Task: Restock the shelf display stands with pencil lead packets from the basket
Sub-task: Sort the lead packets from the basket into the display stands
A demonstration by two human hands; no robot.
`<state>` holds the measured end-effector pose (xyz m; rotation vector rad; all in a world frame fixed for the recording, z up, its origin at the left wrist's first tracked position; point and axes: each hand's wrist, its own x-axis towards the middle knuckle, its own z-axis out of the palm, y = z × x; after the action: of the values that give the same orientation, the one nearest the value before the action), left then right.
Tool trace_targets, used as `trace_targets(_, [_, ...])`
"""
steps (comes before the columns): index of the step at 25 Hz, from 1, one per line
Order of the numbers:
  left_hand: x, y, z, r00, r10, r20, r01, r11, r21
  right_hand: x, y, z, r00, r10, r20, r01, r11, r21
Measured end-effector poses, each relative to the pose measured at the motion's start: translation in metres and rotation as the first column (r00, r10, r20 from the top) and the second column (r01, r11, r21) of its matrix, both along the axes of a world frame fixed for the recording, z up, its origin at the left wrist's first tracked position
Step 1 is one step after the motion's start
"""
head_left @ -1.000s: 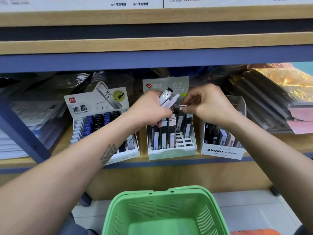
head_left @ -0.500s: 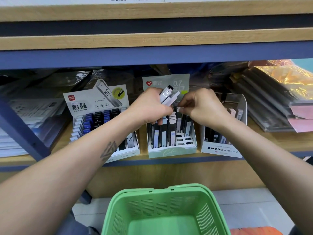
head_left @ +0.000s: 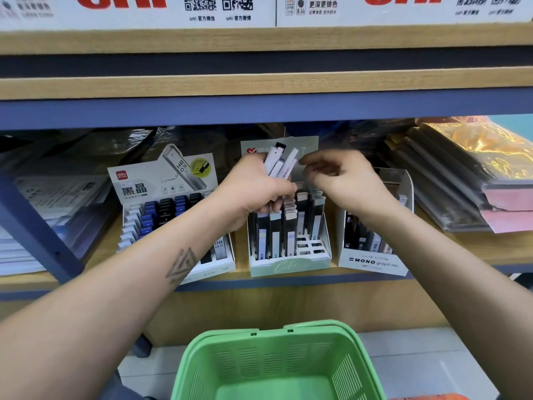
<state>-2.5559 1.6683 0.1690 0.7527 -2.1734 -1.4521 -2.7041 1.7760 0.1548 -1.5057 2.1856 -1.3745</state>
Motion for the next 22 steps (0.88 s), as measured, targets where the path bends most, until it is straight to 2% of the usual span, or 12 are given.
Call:
trace_targets(1, [0.001,0.003,0.000,0.999,-0.034,-0.040,0.038,0.991,0.129,0.000,0.004,0.004,0.965,0.105,0.242,-0.083,0.992,-0.099])
trace_targets(2, [0.001,0.007,0.000,0.995,-0.075,-0.072,0.091,0.962,0.256,-0.001,0.009,0.006,0.889,0.214,0.405,-0.148,0.971,-0.188])
trace_targets(4, [0.001,0.015,0.000,0.983,-0.150,-0.107,0.182,0.878,0.443,-0.002,0.021,0.006,0.793,0.329,0.512,-0.224,0.940,-0.256])
trace_targets(8, [-0.001,0.026,-0.002,0.965,-0.237,-0.113,0.259,0.790,0.556,-0.006,0.039,-0.001,0.877,0.272,0.397,-0.221,0.960,-0.170])
trace_targets(11, [-0.006,0.033,-0.004,0.954,-0.279,-0.111,0.291,0.765,0.575,-0.013,0.050,-0.002,0.881,0.226,0.416,-0.174,0.972,-0.158])
trace_targets(18, [-0.028,0.049,-0.012,0.947,-0.311,-0.086,0.307,0.789,0.532,-0.024,0.067,-0.002,0.863,0.142,0.485,-0.133,0.990,-0.053])
trace_targets(22, [-0.038,0.055,-0.015,0.950,-0.296,-0.100,0.303,0.795,0.525,-0.038,0.077,-0.002,0.846,0.096,0.524,-0.080,0.995,-0.052])
